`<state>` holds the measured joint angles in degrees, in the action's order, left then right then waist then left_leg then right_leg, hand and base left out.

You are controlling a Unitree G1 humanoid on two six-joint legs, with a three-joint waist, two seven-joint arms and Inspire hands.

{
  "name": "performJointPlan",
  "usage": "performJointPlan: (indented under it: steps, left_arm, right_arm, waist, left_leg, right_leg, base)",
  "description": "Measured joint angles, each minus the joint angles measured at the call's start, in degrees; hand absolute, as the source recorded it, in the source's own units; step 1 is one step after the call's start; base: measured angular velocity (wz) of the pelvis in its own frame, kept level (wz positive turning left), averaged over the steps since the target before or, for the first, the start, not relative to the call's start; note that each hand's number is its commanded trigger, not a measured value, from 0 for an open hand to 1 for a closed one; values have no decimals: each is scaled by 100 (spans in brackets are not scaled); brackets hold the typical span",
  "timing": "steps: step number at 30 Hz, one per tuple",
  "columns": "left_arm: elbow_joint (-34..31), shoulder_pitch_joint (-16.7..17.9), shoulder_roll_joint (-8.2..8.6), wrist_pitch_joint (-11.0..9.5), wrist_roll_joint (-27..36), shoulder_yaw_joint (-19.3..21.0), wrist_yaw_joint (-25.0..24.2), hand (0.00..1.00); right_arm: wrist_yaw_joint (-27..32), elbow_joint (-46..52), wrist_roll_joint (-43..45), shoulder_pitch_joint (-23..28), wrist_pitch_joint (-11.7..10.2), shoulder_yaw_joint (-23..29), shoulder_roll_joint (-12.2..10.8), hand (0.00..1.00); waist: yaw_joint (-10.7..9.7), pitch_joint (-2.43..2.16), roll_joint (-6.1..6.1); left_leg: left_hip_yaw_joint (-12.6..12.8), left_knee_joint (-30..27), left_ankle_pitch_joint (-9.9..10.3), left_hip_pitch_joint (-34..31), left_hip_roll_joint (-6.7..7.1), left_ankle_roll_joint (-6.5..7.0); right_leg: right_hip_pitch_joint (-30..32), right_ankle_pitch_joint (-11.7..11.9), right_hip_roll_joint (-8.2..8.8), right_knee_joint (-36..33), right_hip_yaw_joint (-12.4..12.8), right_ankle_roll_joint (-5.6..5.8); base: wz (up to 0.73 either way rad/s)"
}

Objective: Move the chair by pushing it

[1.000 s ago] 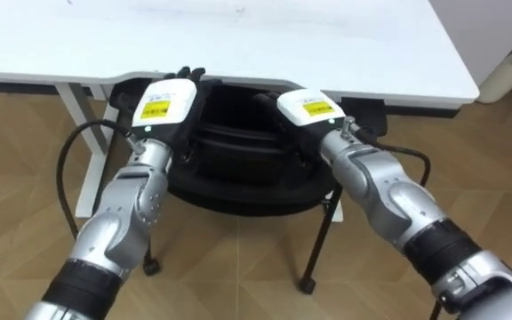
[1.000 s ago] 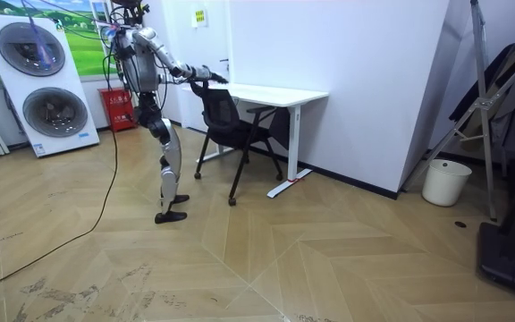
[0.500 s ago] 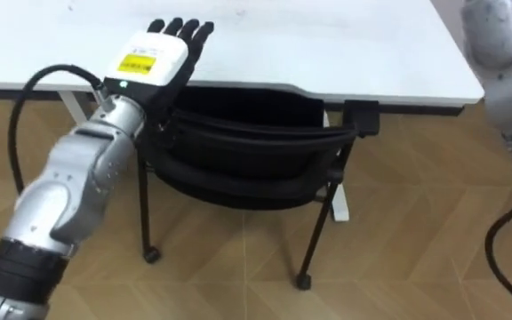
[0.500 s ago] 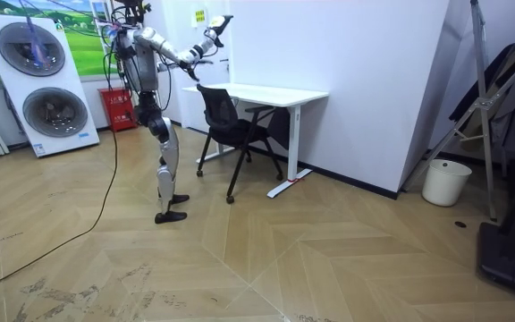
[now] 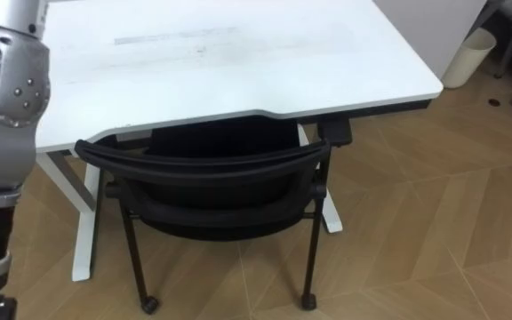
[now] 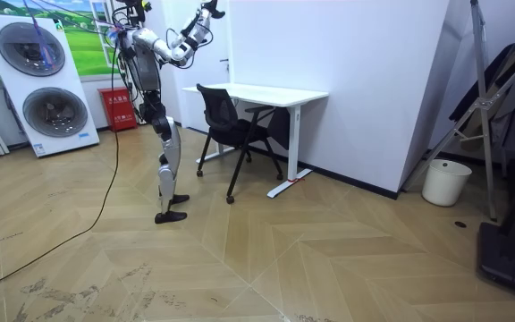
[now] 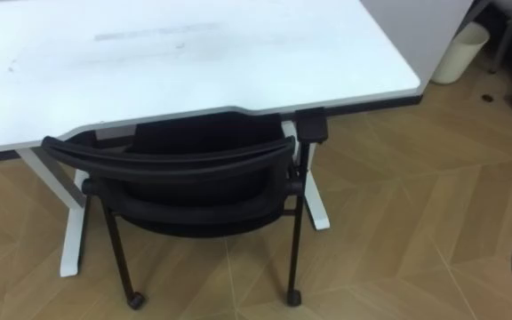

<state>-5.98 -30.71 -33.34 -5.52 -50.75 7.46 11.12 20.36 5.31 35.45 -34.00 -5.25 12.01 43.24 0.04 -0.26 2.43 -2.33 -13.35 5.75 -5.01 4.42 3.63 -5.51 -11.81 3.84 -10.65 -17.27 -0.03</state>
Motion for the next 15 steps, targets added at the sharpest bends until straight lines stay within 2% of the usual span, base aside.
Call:
performJointPlan:
  steps: [1, 2, 4, 5, 7, 8, 10, 11, 12, 13, 14, 15]
  left_arm:
    - [-104, 145, -141, -25, 69, 336, 120, 0]
    - [-165, 257, -199, -51, 69, 539, 208, 0]
    - [-433, 1193, -343, -259, 383, 1503, 786, 0]
    - [-466, 1462, -344, -304, 493, 1729, 933, 0]
    - [-489, 2378, -329, -363, 878, 2417, 1429, 0]
    - [-498, 2563, -288, -409, 964, 2594, 1545, 0]
    - [-475, 3296, -121, -586, 1410, 3419, 2113, 0]
    - [-442, 3488, -102, -639, 1596, 3589, 2273, 0]
    - [-411, 3843, -16, -692, 1992, 3861, 2571, 0]
    - [-418, 4185, 176, -734, 2351, 4102, 2895, 0]
    - [-416, 4362, 300, -756, 2548, 4179, 3086, 0]
    - [-386, 4672, 542, -769, 2910, 4271, 3400, 0]
  right_arm:
    - [137, 111, -165, 252, -64, 300, 17, 0]
    - [197, 150, -229, 382, -97, 472, 37, 0]
    - [498, 242, -462, 1140, -286, 1261, 102, 0]
    - [608, 242, -553, 1377, -327, 1448, 116, 0]
    - [976, 240, -1162, 2300, -363, 2071, 115, 0]
    - [1026, 241, -1267, 2514, -381, 2262, 110, 0]
    - [1271, 245, -1814, 3254, -554, 3021, 71, 0]
    - [1367, 245, -1982, 3433, -599, 3201, 12, 0]
    - [1599, 245, -2308, 3849, -657, 3558, -141, 0]
    - [1815, 245, -2646, 4239, -679, 3867, -319, 0]
    - [1949, 244, -2825, 4440, -688, 3970, -419, 0]
    - [2170, 243, -3178, 4820, -725, 4150, -619, 0]
  waist:
    - [-21, -7, -12]
    - [-59, -14, -23]
    - [-128, -40, -85]
    - [-113, -36, -96]
    - [-153, -22, -155]
    - [-151, -17, -162]
    - [-165, 22, -233]
    - [-182, 20, -238]
    - [-253, 3, -250]
    - [-256, -8, -282]
    - [-262, -21, -299]
    - [-269, -37, -295]
  left_leg:
    - [34, 0, 17, -6, -3, 12]
    - [48, -1, 29, 1, -5, 18]
    - [115, -18, 108, 107, -10, 49]
    - [160, -26, 140, 157, -18, 55]
    - [236, -62, 237, 246, -38, 78]
    - [271, -58, 244, 249, -41, 84]
    - [332, -141, 320, 171, -54, 107]
    - [337, -159, 337, 166, -53, 109]
    - [364, -186, 365, 176, -61, 111]
    - [385, -226, 411, 172, -65, 119]
    - [399, -235, 430, 176, -65, 123]
    - [417, -238, 456, 186, -57, 131]
  right_leg:
    - [17, 4, 2, 2, 31, 5]
    - [19, 7, 1, 3, 67, 10]
    - [-77, 25, 11, 0, 99, 41]
    - [-113, 23, 10, 1, 130, 45]
    - [-196, 18, 4, -4, 185, 54]
    - [-181, 15, 7, -8, 233, 62]
    - [-126, -6, 14, -4, 306, 103]
    - [-127, -13, 15, -5, 310, 114]
    - [-127, -18, 11, -3, 365, 122]
    - [-129, -32, 9, -14, 410, 141]
    - [-126, -36, 9, -17, 436, 145]
    - [-115, -53, 13, -29, 460, 163]
  base:
    - [-12]
    - [-9]
    - [-12]
    - [-28]
    - [-21]
    - [-22]
    - [-21]
    - [-8]
    - [-9]
    - [-13]
    - [-14]
    - [-19]
